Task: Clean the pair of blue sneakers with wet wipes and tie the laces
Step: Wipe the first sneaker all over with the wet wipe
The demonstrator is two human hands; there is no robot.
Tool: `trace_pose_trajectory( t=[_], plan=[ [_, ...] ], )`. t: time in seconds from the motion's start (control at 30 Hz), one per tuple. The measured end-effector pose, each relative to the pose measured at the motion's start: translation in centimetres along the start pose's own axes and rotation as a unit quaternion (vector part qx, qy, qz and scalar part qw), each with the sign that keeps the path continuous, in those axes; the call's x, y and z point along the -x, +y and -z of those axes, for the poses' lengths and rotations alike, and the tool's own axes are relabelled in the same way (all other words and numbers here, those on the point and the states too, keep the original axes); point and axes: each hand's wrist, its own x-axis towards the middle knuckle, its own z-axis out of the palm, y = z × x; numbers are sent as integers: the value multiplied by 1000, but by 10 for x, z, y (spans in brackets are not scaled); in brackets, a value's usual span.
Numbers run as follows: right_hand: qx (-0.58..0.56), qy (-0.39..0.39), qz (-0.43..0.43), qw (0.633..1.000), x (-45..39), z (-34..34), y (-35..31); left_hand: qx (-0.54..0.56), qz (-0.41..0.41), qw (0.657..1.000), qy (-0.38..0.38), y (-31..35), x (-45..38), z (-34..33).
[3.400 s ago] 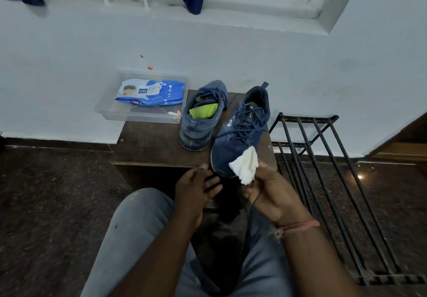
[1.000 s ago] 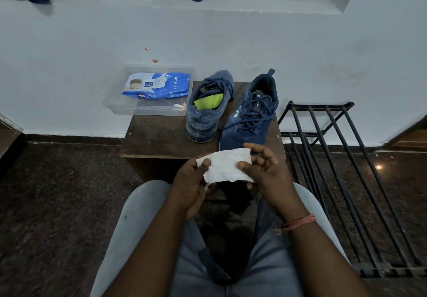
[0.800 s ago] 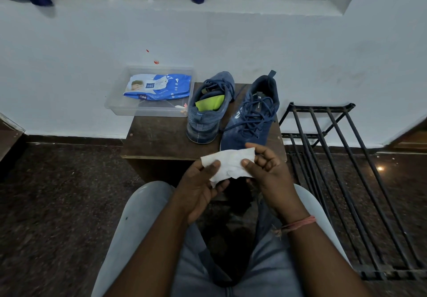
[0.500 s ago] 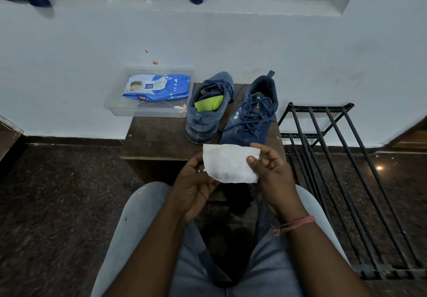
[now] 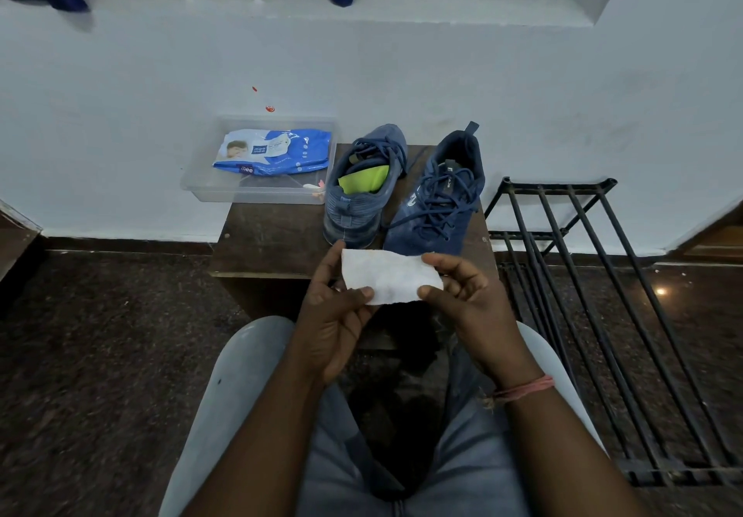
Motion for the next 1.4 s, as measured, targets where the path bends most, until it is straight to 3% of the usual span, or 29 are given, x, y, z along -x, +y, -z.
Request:
trace_pose_trajectory(
  t=[0.13, 0.3, 0.4, 0.6, 0.67, 0.7, 0.8, 0.87, 1.0, 1.13, 1.4],
  plan=[
    [53, 1, -2, 999, -2, 4, 3, -21, -36, 999, -19, 1, 1, -3],
    [228, 44, 130, 964, -1, 4, 1, -130, -90, 987, 17, 1, 0, -2],
    [266, 57, 204, 940, 1, 3, -7, -270, -112, 956, 34, 0, 3, 2],
    [251, 53, 214, 942, 5, 7, -11, -439, -226, 868, 56, -8, 2, 4],
    [169, 49, 167, 970, 8, 4, -16, -423, -222, 876, 63, -7, 0, 8],
    [124, 56, 130, 982, 9, 2, -17, -387, -202, 898, 51, -6, 1, 8],
    [64, 66, 48, 995, 10, -5, -13, -184, -72, 980, 17, -2, 6, -4],
    [58, 46, 28, 997, 9, -7, -9, -89, -16, 996, 12, -1, 8, -10],
    [96, 57, 24, 993, 9, -9, -6, -125, 18, 990, 59, -4, 9, -14],
    [248, 68, 94, 962, 9, -6, -1, -190, -10, 976, 111, -10, 5, -12],
    [366, 97, 151, 913, 15, -17, -7, -305, -76, 947, 66, -10, 7, -10]
  ],
)
